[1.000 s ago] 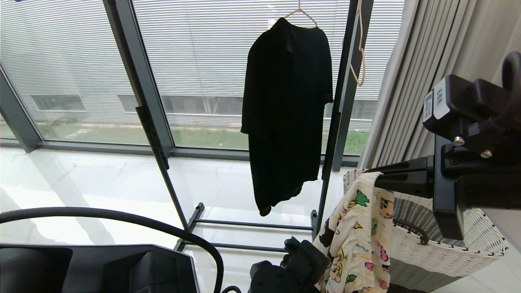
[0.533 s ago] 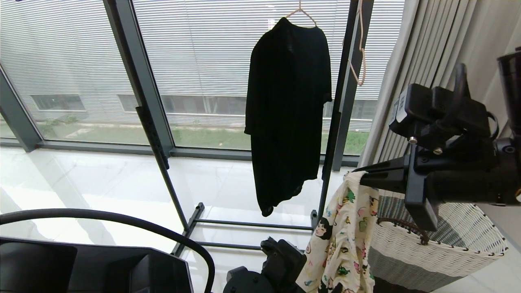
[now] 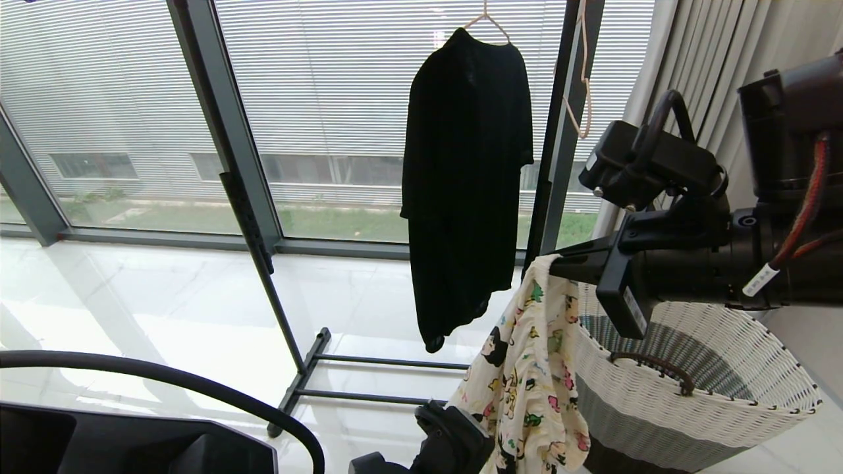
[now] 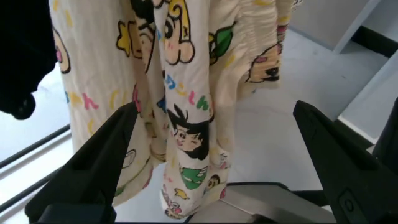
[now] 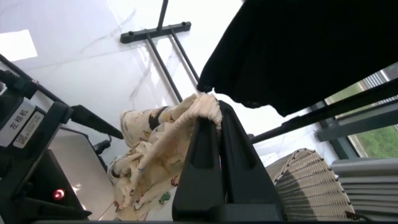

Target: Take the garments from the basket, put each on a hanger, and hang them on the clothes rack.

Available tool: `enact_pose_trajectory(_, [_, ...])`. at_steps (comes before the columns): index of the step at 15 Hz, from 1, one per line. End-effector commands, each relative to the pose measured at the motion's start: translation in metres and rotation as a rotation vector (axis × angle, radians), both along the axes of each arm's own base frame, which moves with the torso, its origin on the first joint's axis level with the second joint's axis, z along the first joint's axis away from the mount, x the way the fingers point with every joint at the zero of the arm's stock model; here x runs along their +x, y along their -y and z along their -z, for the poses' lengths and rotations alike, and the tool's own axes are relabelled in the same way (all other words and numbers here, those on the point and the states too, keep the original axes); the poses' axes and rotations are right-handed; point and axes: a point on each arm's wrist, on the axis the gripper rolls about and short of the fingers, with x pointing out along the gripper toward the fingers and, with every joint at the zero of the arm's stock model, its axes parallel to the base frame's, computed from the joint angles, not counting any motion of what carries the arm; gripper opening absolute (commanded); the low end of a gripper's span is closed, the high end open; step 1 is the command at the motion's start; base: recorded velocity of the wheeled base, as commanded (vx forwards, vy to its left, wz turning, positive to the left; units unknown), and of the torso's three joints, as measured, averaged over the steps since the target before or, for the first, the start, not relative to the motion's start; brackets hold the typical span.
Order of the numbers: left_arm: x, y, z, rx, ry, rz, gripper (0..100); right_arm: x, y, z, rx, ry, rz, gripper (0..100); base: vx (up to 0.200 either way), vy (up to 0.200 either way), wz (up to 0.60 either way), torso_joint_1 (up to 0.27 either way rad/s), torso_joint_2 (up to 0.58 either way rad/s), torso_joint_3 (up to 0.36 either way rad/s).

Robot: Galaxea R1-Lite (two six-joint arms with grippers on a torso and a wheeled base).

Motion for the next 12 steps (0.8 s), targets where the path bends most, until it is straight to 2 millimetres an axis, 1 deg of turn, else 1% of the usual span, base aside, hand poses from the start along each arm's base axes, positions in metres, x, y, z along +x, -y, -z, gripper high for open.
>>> enact_pose_trajectory(1, [0.004,0.008,-0.008,-0.044,0.022,0.001,100,0.001,-0.002,0.001,-0.004,-0.005,-0.001,0,0.0,0.0,0.0,0.0,0.0,0.0])
enact_pose_trajectory(3, [0.007,0.016,-0.012,-0.073,0.038,0.003,100,0.001,-0.002,0.001,-0.004,-0.005,-0.001,0,0.0,0.0,0.0,0.0,0.0,0.0])
enact_pose_trajectory(5, [0.014,0.024,-0.006,-0.079,0.04,-0.023,100,0.001,-0.002,0.001,-0.004,-0.005,-0.001,0,0.0,0.0,0.0,0.0,0.0,0.0])
enact_pose_trajectory(6, [0.017,0.026,-0.002,-0.071,0.042,-0.054,100,0.001,-0.002,0.001,-0.004,-0.005,-0.001,0,0.0,0.0,0.0,0.0,0.0,0.0])
enact_pose_trajectory(9, [0.031,0.017,0.011,-0.023,0.037,-0.143,100,0.001,-0.002,0.001,-0.002,-0.003,-0.001,0,0.0,0.0,0.0,0.0,0.0,0.0])
enact_pose_trajectory(11, [0.038,0.014,0.025,0.019,0.022,-0.179,100,-0.002,-0.003,-0.003,0.007,0.006,-0.013,0,0.0,0.0,0.0,0.0,0.0,0.0])
enact_pose_trajectory(12, [0.037,0.012,0.034,0.054,0.012,-0.206,100,-0.003,-0.003,-0.004,0.01,0.008,-0.016,0,0.0,0.0,0.0,0.0,0.0,0.0])
